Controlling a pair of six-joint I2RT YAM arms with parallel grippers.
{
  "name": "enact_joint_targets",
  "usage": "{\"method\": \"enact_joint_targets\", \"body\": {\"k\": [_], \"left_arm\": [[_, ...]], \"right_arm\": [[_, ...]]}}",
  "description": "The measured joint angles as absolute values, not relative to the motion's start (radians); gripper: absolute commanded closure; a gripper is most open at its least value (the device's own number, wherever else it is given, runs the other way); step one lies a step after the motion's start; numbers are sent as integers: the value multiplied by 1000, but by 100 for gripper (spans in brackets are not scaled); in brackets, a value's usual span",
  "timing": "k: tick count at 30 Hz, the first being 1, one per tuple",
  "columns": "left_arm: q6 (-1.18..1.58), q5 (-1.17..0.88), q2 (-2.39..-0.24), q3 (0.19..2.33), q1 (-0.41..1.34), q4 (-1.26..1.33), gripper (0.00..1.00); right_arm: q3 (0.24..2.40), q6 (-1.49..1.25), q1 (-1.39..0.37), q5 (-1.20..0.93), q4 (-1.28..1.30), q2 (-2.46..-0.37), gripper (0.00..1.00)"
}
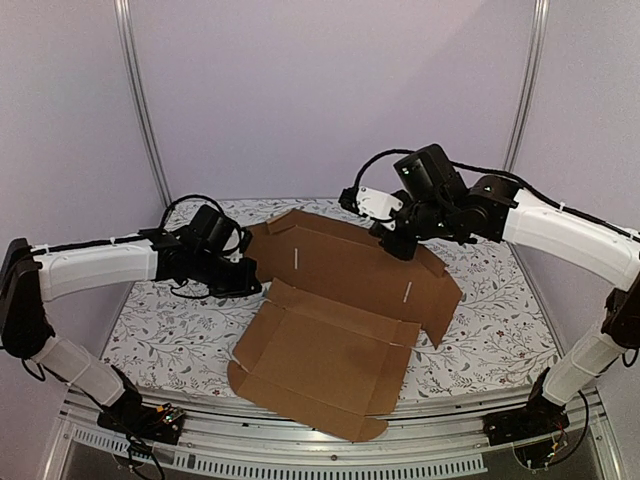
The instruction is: Fold the paper box
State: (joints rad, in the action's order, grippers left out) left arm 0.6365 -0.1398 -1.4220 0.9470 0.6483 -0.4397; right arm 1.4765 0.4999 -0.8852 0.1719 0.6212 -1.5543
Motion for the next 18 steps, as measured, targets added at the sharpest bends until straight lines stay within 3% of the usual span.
{"method": "enact_joint_targets", "body": {"k": [18], "left_arm": [[657, 106, -1620, 941, 650, -239, 100]], "right_arm": [[1460, 373, -886, 177, 598, -1551, 100]]}}
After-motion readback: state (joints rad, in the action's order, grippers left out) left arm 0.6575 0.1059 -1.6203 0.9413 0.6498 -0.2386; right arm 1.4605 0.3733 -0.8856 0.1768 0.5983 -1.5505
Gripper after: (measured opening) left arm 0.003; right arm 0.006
